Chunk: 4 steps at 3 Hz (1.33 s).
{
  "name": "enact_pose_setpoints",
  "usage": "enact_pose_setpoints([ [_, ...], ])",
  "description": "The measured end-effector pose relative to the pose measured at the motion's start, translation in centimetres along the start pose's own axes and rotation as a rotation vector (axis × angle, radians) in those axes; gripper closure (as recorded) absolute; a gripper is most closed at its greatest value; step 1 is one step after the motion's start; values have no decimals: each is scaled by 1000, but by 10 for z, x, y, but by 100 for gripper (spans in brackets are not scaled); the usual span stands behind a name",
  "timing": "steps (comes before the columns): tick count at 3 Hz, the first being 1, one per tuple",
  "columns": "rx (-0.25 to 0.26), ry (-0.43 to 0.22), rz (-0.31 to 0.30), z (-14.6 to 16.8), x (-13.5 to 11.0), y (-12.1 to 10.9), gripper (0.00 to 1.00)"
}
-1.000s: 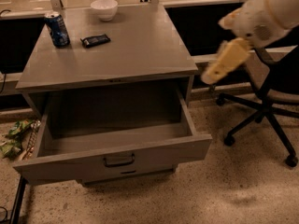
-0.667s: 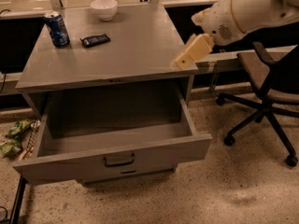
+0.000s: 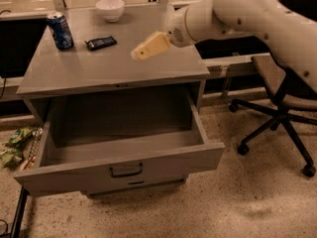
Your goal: Place pepsi can into top drawer
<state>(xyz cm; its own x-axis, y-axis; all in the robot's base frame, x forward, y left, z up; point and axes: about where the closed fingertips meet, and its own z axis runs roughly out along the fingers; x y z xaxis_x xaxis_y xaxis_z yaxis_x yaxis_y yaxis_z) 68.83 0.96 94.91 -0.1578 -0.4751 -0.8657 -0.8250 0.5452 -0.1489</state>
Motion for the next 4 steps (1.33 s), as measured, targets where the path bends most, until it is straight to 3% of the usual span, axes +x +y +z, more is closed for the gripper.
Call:
enact_pose_setpoints([
  [1, 51, -61, 28, 9, -21, -10, 0],
  [2, 31, -85, 50, 21, -18, -2, 0],
  [3, 20, -137, 93, 74, -25, 16, 0],
  [4, 20, -197, 85, 120, -42, 25, 0],
])
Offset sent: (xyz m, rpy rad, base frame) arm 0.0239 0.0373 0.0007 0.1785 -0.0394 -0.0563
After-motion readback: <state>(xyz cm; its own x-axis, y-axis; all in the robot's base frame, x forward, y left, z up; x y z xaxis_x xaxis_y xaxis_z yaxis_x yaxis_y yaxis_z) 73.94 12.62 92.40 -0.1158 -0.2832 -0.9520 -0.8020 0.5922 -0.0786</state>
